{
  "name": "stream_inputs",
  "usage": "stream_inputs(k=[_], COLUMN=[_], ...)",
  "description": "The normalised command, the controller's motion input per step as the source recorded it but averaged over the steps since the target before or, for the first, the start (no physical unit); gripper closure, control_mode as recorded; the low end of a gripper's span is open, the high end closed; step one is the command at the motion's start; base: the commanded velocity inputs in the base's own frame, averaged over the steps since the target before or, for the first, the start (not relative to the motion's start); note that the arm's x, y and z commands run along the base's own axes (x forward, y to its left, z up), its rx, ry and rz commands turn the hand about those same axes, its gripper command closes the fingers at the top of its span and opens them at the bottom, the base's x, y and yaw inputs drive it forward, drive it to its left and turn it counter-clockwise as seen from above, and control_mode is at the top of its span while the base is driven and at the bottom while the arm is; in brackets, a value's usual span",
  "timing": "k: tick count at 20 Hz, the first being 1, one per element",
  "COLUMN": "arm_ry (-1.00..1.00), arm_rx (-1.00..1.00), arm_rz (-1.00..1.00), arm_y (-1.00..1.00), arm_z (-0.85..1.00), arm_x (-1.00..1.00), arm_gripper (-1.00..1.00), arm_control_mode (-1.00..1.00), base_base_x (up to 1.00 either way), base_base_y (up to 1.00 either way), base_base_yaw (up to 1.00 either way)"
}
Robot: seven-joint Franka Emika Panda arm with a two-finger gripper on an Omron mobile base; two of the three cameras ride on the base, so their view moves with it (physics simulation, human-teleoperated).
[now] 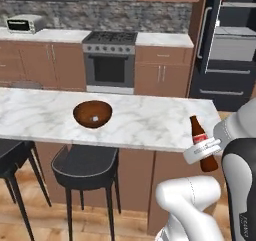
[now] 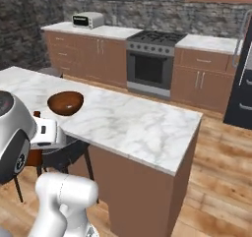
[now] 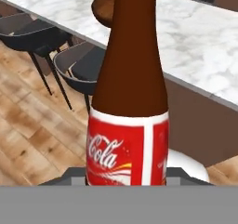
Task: Open the fridge, grab two sodas, and place both sodas inside the bowl with ice on the dining counter.
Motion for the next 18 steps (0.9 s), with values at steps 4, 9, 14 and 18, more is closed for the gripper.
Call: stream_inputs(k=[4, 9, 14, 18], arm_ry=[0.00, 0.00, 0.00, 0.00], arm_rx=[0.00, 0.00, 0.00, 0.00], arm_rz=[0.00, 0.00, 0.00, 0.00], arm_y=[0.00, 0.00, 0.00, 0.00], arm_z=[0.00, 0.00, 0.00, 0.00], arm_x=[0.00, 0.00, 0.00, 0.00], arm_gripper=[1.00, 1.00, 1.00, 1.00], arm_control_mode=[1.00, 1.00, 1.00, 1.00], base_base_x=[0.05, 0.00, 0.05, 0.30], base_base_y=[0.73, 0.71, 0.76, 0.82], base_base_yaw=[-0.45, -0.45, -0.44, -0.36])
